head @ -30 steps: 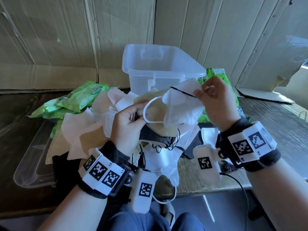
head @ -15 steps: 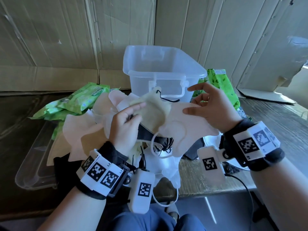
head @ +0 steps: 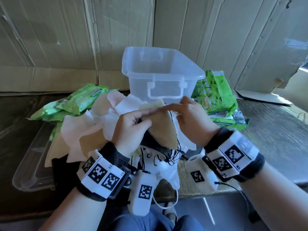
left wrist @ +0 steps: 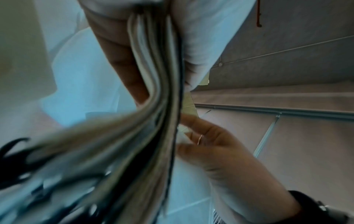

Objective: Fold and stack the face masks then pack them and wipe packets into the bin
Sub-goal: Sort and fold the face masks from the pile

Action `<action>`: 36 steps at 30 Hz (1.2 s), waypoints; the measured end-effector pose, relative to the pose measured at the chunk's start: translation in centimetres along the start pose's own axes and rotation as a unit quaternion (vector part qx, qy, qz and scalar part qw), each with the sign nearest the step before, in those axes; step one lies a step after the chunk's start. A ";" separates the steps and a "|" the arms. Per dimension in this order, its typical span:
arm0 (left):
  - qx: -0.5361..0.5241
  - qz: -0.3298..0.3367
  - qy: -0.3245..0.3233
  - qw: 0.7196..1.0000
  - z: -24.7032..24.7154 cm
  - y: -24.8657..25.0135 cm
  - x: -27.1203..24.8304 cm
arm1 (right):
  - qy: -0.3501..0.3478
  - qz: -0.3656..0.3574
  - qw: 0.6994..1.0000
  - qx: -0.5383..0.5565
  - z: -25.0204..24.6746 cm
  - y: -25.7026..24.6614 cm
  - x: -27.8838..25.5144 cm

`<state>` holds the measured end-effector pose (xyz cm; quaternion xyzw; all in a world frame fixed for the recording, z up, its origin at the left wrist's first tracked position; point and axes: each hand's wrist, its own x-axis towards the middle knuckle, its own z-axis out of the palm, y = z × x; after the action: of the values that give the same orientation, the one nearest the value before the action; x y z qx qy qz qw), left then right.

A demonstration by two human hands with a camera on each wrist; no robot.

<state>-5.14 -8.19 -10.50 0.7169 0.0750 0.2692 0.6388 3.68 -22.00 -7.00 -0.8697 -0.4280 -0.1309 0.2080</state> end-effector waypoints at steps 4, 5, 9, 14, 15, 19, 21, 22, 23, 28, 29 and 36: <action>-0.011 -0.005 0.002 1.000 -0.3 -0.1 -0.1 | 0.176 0.044 0.982 0.047 -0.9 0.6 0.4; -0.021 -0.007 -0.008 1.000 -0.1 0.0 -0.2 | 0.202 0.006 0.977 0.068 -1.0 0.1 0.3; -0.063 0.008 -0.081 0.995 0.3 0.7 -0.4 | 0.045 -0.031 0.977 0.207 -0.4 -1.4 -0.8; -0.022 0.041 -0.082 0.996 0.2 0.1 -0.4 | -0.035 0.022 0.928 0.371 -0.3 -0.1 -0.8; -0.006 0.044 -0.078 0.996 0.2 0.0 -0.4 | -0.031 0.029 0.937 0.347 -0.3 0.2 -0.6; 0.011 0.040 -0.086 0.995 0.0 -0.1 -0.3 | 0.017 0.049 0.972 0.230 -0.5 1.0 -0.1; 0.014 0.045 -0.082 0.995 0.0 0.0 -0.3 | 0.054 0.037 0.971 0.228 -1.0 1.1 -0.1; 0.009 0.045 -0.079 0.996 0.0 0.1 -0.4 | 0.068 0.023 0.970 0.233 -1.3 1.2 -0.1; -0.001 0.045 -0.079 0.996 -0.1 0.2 -0.4 | 0.071 0.009 0.965 0.251 -1.6 1.2 0.0; -0.019 0.053 -0.133 0.990 0.0 0.7 -0.7 | -0.070 -0.018 0.940 0.335 -2.7 0.3 0.2; -0.021 0.052 -0.142 0.988 0.1 0.6 -0.8 | -0.080 -0.015 0.941 0.329 -2.7 0.1 0.3; -0.013 0.043 -0.156 0.987 0.1 -0.2 -0.8 | -0.072 0.017 0.963 0.261 -2.6 -0.3 1.0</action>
<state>-5.75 -8.64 -10.93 0.7442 -0.0598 0.1827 0.6397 3.92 -22.38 -4.24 -0.7998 -0.4460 0.0521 0.3983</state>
